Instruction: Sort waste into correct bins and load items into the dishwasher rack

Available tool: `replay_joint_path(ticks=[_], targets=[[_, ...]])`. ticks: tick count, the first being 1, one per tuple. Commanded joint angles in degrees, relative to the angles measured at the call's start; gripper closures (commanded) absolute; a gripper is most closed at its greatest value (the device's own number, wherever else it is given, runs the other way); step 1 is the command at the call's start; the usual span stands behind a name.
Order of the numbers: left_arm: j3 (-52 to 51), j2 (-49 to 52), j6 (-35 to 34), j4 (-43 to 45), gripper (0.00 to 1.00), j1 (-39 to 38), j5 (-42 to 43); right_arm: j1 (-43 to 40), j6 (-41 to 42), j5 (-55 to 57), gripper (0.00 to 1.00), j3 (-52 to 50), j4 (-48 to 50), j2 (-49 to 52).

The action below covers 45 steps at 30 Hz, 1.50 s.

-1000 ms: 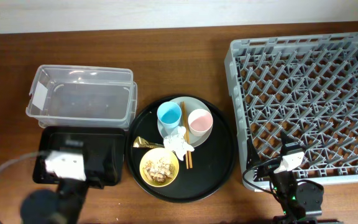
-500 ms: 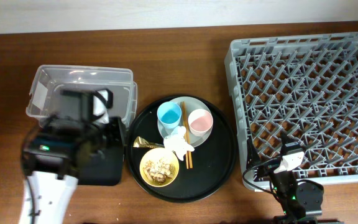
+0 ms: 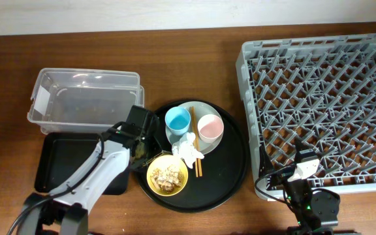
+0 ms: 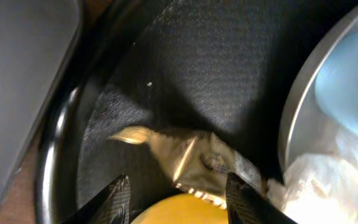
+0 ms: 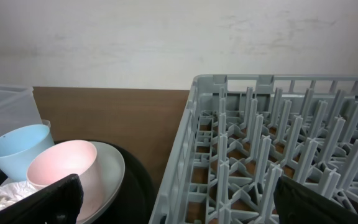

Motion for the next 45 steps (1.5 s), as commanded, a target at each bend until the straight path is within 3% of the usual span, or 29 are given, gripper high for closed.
replay_joint_path(ticks=[1,5,8,9,13,17,24,26,29,31,36,40,41,42,43,45], targets=[[-0.1,2.8,-2.6,2.3,0.61,-0.3,-0.7,-0.4,0.7,0.5,0.01,-0.3,-0.3,-0.4],[-0.1,3.3,-2.6,2.8,0.72,-0.3,-3.9,-0.4,0.7,0.5,0.01,-0.3,-0.3,-0.4],[-0.1,3.3,-2.6,2.8,0.97,-0.3,-3.8,-0.4,0.7,0.5,0.01,-0.3,-0.3,-0.4],[-0.1,3.3,-2.6,2.8,1.0,-0.3,-3.4,-0.4,0.7,0.5,0.01,-0.3,-0.3,-0.4],[-0.1,0.7,-2.4,2.2,1.0,-0.3,-2.8,-0.4,0.7,0.5,0.01,-0.3,-0.3,-0.4],[-0.1,-10.9,-2.4,-0.1,1.0,-0.3,-3.2,-0.4,0.7,0.5,0.01,-0.3,-0.3,-0.4],[-0.1,-20.8,0.2,-6.7,1.0,-0.3,-11.5,-0.4,0.7,0.5,0.01,-0.3,-0.3,-0.4],[2.1,-21.0,5.0,-6.7,1.0,-0.2,-15.2,-0.4,0.7,0.5,0.01,-0.3,-0.3,-0.4],[9.9,-21.0,17.8,-6.7,1.0,0.6,-20.0,-0.4,0.7,0.5,0.01,-0.3,-0.3,-0.4],[15.3,-21.0,19.6,-5.8,1.0,4.7,-23.8,-0.4,0.7,0.5,0.01,-0.3,-0.3,-0.4],[16.5,-15.3,20.4,4.1,0.99,20.4,-21.5,-0.4,0.7,0.5,0.01,-0.3,-0.3,-0.4],[16.5,-2.8,20.4,13.5,0.94,25.8,-18.9,-0.4,0.7,0.5,0.01,-0.3,-0.3,-0.4],[16.5,0.1,20.4,15.7,0.72,26.8,-18.3,-0.4,0.7,0.5,0.01,-0.3,-0.3,-0.4],[16.5,2.0,20.4,17.1,0.59,27.4,-17.8,-0.4,0.7,0.5,0.01,-0.3,-0.3,-0.4],[16.5,2.7,20.4,17.6,0.49,27.6,-17.7,-0.4,0.7,0.5,0.01,-0.3,-0.3,-0.4],[16.8,2.3,20.5,17.8,0.41,27.6,-17.2,-0.4,0.7,0.5,0.01,-0.3,-0.3,-0.4]])
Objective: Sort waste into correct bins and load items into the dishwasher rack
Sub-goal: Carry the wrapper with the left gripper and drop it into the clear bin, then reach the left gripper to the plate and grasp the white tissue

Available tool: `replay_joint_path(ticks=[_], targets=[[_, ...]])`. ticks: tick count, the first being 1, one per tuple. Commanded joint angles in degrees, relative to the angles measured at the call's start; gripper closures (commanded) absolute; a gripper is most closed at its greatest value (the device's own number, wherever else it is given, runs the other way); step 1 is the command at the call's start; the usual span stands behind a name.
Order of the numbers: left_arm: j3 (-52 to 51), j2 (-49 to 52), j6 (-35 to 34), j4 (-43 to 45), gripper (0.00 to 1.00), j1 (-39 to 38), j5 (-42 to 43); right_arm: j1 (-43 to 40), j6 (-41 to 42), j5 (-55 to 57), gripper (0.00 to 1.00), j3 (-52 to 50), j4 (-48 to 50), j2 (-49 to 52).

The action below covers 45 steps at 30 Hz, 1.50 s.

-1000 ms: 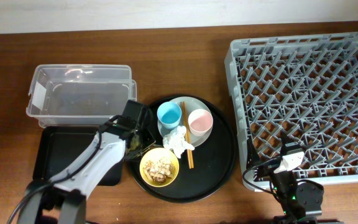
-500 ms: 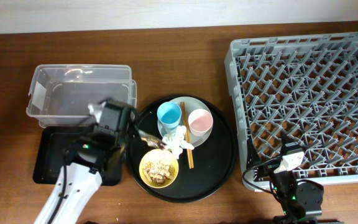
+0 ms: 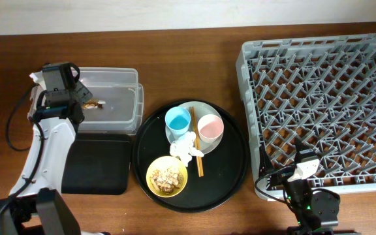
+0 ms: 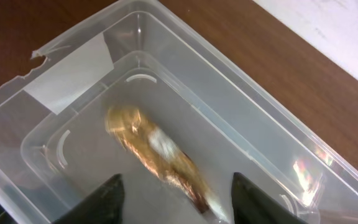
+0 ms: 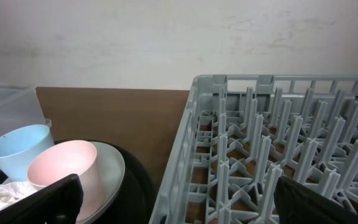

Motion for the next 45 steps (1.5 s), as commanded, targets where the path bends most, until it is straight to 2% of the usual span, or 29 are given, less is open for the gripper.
replay_joint_path(ticks=[1,2,5,7,9,11,13,16,20,22,32,41,45], targets=[[1.0,-2.1,2.6,0.7,0.37,0.2,5.0,-0.4,0.7,0.5,0.01,-0.3,-0.3,-0.4],[1.4,-3.2,4.5,0.6,0.34,0.2,9.3,-0.4,0.6,0.5,0.01,-0.3,-0.3,-0.4],[1.6,-9.3,7.5,-3.5,0.34,-0.2,29.9,-0.4,0.6,0.5,0.01,-0.3,-0.3,-0.4],[1.6,-12.9,7.5,-9.2,0.36,-2.9,36.2,-0.4,0.6,0.5,0.01,-0.3,-0.3,-0.4],[1.6,-15.4,11.5,-17.6,0.36,-9.7,35.9,-0.4,0.6,0.5,0.01,-0.3,-0.3,-0.4],[1.5,-15.5,13.5,-21.8,0.36,-16.1,34.5,-0.4,0.6,0.5,0.01,-0.3,-0.3,-0.4],[1.3,-15.1,14.2,-26.0,0.37,-24.2,26.4,-0.4,0.6,0.5,0.01,-0.3,-0.3,-0.4],[1.3,-13.5,16.1,-30.0,0.32,-33.9,19.1,-0.4,0.6,0.5,0.01,-0.3,-0.3,-0.4],[1.1,-10.2,16.1,-31.1,0.3,-42.3,19.3,-0.4,0.6,0.5,0.01,-0.3,-0.3,-0.4],[0.9,-6.8,16.0,-31.1,0.3,-44.9,16.7,-0.4,0.7,0.5,0.01,-0.3,-0.3,-0.4],[0.9,7.3,13.0,-25.3,0.3,-45.5,12.7,-0.4,0.6,0.5,0.01,-0.3,-0.3,-0.4],[-4.1,8.8,10.8,-17.3,0.3,-45.5,11.7,-0.4,0.6,0.5,0.01,-0.3,-0.3,-0.4],[-4.3,8.8,10.9,-17.3,0.36,-45.5,11.6,-0.4,0.6,0.5,0.01,-0.3,-0.3,-0.4]])
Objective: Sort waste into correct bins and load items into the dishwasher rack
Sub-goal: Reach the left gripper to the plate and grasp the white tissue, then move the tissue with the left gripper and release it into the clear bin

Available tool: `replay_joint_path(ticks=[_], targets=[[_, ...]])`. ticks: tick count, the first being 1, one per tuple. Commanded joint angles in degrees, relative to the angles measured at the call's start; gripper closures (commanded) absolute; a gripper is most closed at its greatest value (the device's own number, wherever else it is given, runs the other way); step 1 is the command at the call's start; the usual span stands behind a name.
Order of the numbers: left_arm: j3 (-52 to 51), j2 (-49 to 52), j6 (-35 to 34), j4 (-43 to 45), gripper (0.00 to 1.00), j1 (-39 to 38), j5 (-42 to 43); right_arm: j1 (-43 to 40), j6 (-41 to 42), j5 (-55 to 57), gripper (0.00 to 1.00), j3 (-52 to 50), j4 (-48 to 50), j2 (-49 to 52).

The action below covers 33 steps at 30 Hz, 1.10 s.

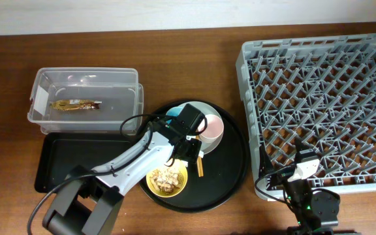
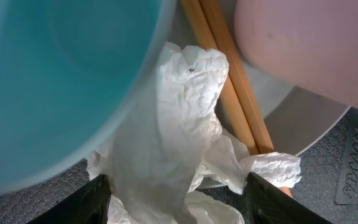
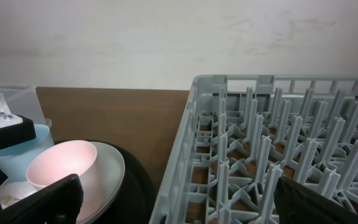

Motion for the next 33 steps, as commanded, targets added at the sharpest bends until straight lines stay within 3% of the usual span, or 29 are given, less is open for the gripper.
replay_joint_path(ticks=[1,6,8,11,14,28,31,33], targets=[[-0.8,0.6,-0.7,0.2,0.38,-0.2,-0.8,-0.4,0.7,0.5,0.01,-0.3,-0.3,-0.4],[-1.0,0.6,-0.7,0.2,0.51,-0.2,-0.8,-0.4,0.7,0.5,0.01,-0.3,-0.3,-0.4],[-1.0,0.6,-0.7,0.2,0.6,-0.2,-0.8,-0.4,0.7,0.5,0.01,-0.3,-0.3,-0.4],[-1.0,0.6,-0.7,0.2,0.85,-0.2,-0.6,-0.4,0.7,0.5,0.01,-0.3,-0.3,-0.4],[-1.0,0.5,-0.7,-0.4,1.0,-0.2,-0.6,-0.4,0.7,0.5,0.01,-0.3,-0.3,-0.4],[-0.9,-23.2,-0.7,-9.7,1.0,0.4,0.5,-0.4,0.7,0.5,0.01,-0.3,-0.3,-0.4],[0.1,-25.9,-0.7,-12.1,1.0,4.2,-7.1,-0.4,0.7,0.5,0.01,-0.3,-0.3,-0.4],[1.4,-27.3,-0.7,-12.0,1.0,8.8,-7.5,-0.4,0.7,0.5,0.02,-0.3,-0.3,-0.4]])
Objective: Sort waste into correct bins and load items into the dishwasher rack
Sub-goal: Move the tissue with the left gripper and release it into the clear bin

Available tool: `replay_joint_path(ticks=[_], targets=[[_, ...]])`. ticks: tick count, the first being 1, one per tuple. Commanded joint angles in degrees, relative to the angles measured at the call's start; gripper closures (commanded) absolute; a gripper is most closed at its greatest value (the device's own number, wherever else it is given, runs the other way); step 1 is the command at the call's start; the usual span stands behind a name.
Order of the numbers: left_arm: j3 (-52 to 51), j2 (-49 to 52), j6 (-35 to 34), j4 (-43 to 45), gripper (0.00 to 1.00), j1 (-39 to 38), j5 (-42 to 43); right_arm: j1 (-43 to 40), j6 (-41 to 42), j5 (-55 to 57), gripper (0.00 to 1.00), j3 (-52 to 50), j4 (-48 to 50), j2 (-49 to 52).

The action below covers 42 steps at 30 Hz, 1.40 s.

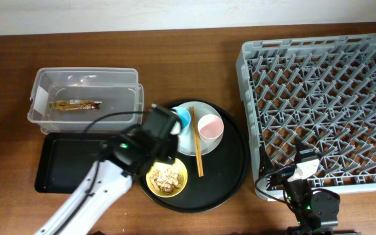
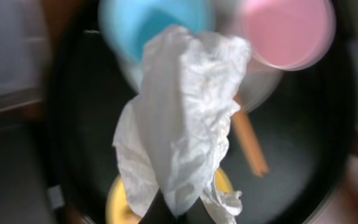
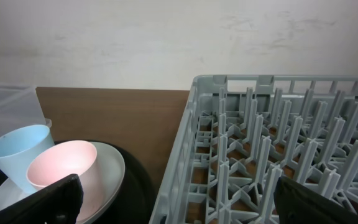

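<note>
A crumpled white tissue hangs in the air from my left gripper, which is shut on its lower end. Blurred beneath it are the blue cup, the pink cup, the chopsticks and the yellow bowl of food scraps. Overhead, the left gripper hovers over the round black tray, left of the grey plate, and hides the tissue. My right gripper stands open near the front left corner of the dishwasher rack, holding nothing.
A clear plastic bin at the back left holds a gold wrapper. A flat black rectangular tray lies in front of it. The grey rack fills the right side of the table.
My left gripper was open low over the tissue beside the cups. It is now shut on the tissue and higher above the tray. The tissue has left the plate. The right arm is unchanged.
My left gripper was at the gold wrapper on the round tray's left edge. Then it was over the clear bin with the wrapper in the bin. It then stood open at the tissue by the cups, and now holds the tissue above the tray.
</note>
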Motion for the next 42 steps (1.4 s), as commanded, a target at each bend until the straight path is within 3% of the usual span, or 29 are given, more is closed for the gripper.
replay_joint_path(ticks=[1,5,8,13,18,20,22,25,27,29,31,32,33,35,37,42], targets=[[3.0,-3.2,0.2,0.2,1.0,9.3,-4.4,-0.4,0.7,0.5,0.01,-0.3,-0.3,-0.4],[3.4,-1.6,0.2,7.6,1.0,25.6,-4.4,-0.4,0.7,0.5,0.01,-0.3,-0.3,-0.4],[3.4,2.2,0.2,12.3,1.0,31.4,-4.3,-0.4,0.7,0.5,0.01,-0.3,-0.3,-0.4],[3.4,12.0,0.2,23.3,1.0,36.9,-4.3,-0.4,0.7,0.5,0.01,-0.3,-0.3,-0.4],[3.4,16.9,0.2,26.6,0.99,37.7,-3.5,-0.4,0.7,0.5,0.01,-0.3,-0.3,-0.4],[3.4,18.8,0.2,27.9,0.81,37.7,-3.5,-0.4,0.7,0.5,0.01,-0.3,-0.3,-0.4],[3.4,19.6,0.2,30.2,0.4,37.7,-3.5,-0.4,0.7,0.5,0.01,-0.3,-0.3,-0.4],[4.2,19.3,0.3,31.2,0.37,37.6,-2.7,-0.4,0.7,0.5,0.01,-0.3,-0.3,-0.4],[4.8,16.2,0.3,28.4,0.37,37.6,3.6,-0.4,0.7,0.5,0.01,-0.3,-0.3,-0.4],[4.8,12.5,0.2,24.1,0.48,37.4,7.6,-0.4,0.7,0.5,0.01,-0.3,-0.3,-0.4],[4.8,6.4,-2.1,13.4,0.7,37.4,9.5,-0.4,0.7,0.5,0.01,-0.3,-0.3,-0.4],[4.8,3.6,-4.2,6.0,0.9,37.4,10.0,-0.4,0.7,0.5,0.01,-0.3,-0.3,-0.4],[4.7,2.0,-4.3,-0.5,1.0,37.3,11.4,-0.4,0.7,0.5,0.01,-0.3,-0.3,-0.4],[4.2,1.3,-2.7,-10.3,1.0,35.9,11.6,-0.4,0.7,0.5,0.01,-0.3,-0.3,-0.4],[1.6,1.4,-0.6,-13.7,1.0,33.5,11.6,-0.4,0.7,0.5,0.01,-0.3,-0.3,-0.4],[-12.2,1.4,-0.7,-8.8,1.0,27.6,7.8,-0.4,0.7,0.5,0.01,-0.3,-0.3,-0.4]])
